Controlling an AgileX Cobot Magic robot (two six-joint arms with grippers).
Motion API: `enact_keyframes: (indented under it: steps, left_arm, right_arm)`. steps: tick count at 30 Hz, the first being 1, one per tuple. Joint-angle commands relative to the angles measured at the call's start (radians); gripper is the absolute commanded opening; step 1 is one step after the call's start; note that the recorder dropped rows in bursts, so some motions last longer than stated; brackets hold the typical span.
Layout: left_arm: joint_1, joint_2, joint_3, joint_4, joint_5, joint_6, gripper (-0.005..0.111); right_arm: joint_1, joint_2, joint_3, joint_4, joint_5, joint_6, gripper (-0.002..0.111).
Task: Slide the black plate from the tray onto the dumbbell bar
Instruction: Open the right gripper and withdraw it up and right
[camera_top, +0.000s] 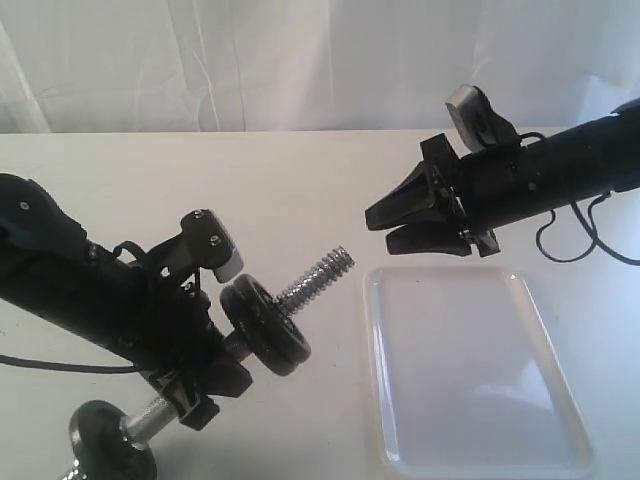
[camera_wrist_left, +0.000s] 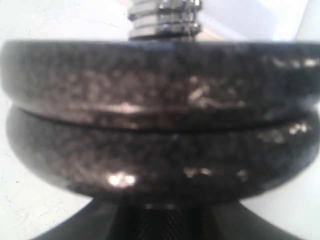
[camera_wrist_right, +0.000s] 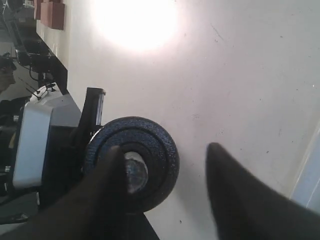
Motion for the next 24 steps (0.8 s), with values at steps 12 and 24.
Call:
enact_keyframes:
  steps: [12,24]
  left_arm:
    - [-0.001,-0.005,-0.008,-0.132,-0.089,-0.227,0.000]
    - [-0.001,0.046,-0.008,-0.133,-0.129,-0.341,0.000]
  right_arm:
    - [-0.005,-0.134,-0.004,0.051,0.010,-0.033,0.000]
    - [0.067,-0.262,-0.003,0.061,0.010,-0.060,0.000]
